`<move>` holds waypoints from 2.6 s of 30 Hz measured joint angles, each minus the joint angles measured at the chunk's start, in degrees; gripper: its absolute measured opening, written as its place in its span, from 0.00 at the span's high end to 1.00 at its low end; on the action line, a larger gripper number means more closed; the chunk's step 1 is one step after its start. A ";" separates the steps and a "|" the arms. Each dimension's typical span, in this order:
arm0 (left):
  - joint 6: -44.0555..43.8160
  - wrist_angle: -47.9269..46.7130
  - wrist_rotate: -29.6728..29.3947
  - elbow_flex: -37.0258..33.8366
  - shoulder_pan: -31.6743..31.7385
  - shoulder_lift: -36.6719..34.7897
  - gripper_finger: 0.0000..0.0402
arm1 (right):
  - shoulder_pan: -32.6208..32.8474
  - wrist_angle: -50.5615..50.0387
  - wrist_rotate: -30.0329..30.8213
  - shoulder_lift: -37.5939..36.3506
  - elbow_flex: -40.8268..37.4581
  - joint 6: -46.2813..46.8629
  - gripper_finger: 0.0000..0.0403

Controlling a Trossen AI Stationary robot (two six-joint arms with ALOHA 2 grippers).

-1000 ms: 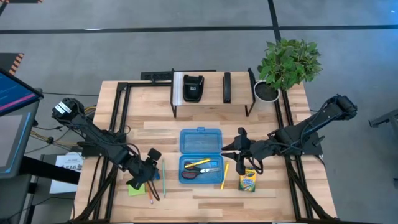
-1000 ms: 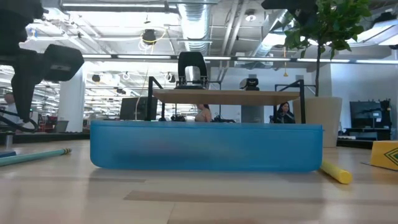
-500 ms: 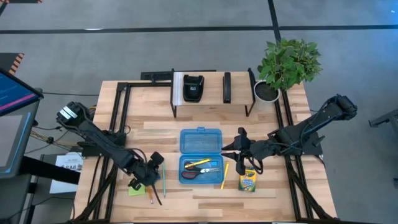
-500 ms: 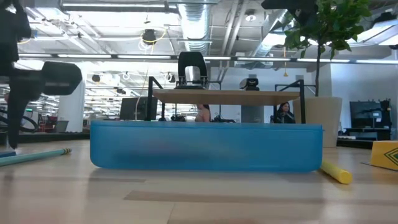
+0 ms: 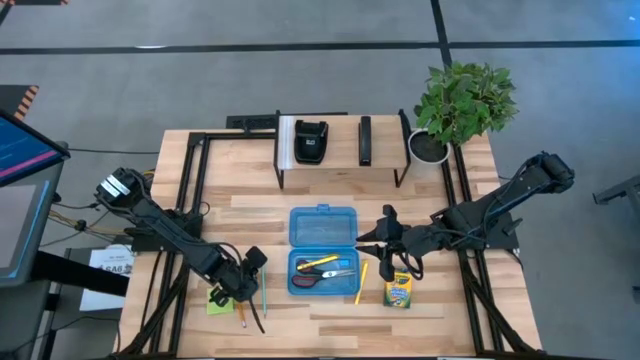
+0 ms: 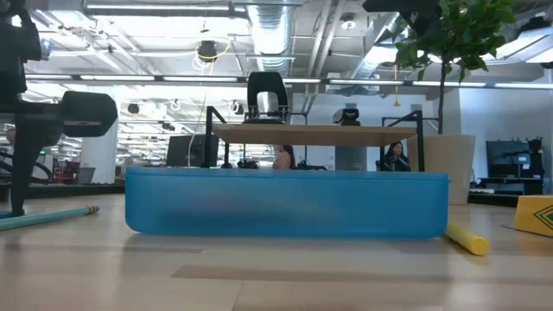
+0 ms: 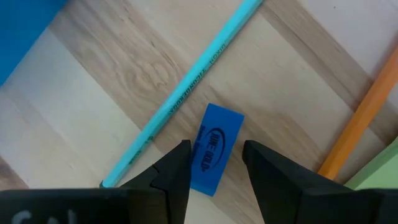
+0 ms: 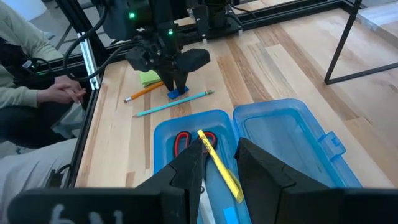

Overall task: Pack school essentials
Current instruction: Put the blue eraser into the supply box

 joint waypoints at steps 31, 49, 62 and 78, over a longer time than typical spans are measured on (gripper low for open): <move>3.74 -4.73 1.51 4.80 1.66 0.39 1.00 | 0.00 0.07 -0.04 0.00 0.00 0.57 0.70; 3.65 -9.60 -0.75 8.10 1.64 0.25 1.00 | 0.00 0.07 -0.04 0.00 0.00 0.54 0.70; 3.27 -16.05 -1.63 14.47 1.66 0.12 1.00 | 0.11 0.06 -0.07 0.00 0.00 0.50 0.70; 0.09 -6.65 -2.98 7.29 2.83 0.67 0.63 | 0.07 0.05 -0.07 0.00 0.00 0.39 0.70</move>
